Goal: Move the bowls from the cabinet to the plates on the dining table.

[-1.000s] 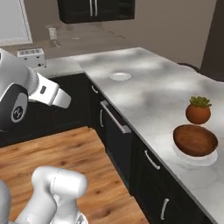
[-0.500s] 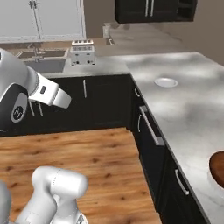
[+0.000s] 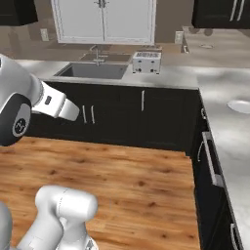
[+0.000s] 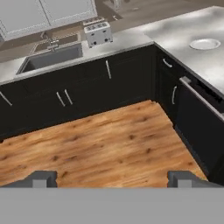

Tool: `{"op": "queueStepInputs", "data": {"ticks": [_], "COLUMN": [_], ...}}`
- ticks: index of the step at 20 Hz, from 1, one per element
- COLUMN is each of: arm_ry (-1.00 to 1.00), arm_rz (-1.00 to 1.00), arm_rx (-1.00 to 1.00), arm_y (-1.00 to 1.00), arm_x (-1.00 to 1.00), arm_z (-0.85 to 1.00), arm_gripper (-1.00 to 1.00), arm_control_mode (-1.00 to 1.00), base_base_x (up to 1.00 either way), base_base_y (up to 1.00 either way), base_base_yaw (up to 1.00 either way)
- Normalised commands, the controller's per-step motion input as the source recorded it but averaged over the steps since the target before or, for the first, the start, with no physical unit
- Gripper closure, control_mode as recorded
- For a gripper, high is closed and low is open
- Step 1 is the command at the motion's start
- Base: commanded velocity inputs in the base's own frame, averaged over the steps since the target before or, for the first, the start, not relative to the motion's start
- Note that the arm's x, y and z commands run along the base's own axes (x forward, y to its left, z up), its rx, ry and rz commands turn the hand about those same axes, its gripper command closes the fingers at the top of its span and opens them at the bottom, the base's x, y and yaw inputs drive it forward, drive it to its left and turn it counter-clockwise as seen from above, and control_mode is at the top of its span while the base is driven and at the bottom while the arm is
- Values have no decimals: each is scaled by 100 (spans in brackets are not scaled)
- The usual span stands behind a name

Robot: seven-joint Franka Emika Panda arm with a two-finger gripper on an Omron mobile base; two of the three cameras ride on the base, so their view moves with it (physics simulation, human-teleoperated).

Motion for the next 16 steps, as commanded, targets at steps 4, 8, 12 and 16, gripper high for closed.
{"op": "queueStepInputs", "data": {"ticks": [4,8,12,16], "arm_ry": [0,0,0,0], "arm_rz": [0,0,0,0], "arm_rx": [0,0,0,0], "arm_y": [0,0,0,0], "arm_x": [0,0,0,0], "arm_z": [0,0,0,0], "arm_gripper": [-100,-100,-100,-100], "arm_control_mode": [100,100,100,100], "base_base_x": [-15,-17,-18,-19], "base_base_y": [19,23,25,26], "base_base_yaw": [50,50,50,50]}}
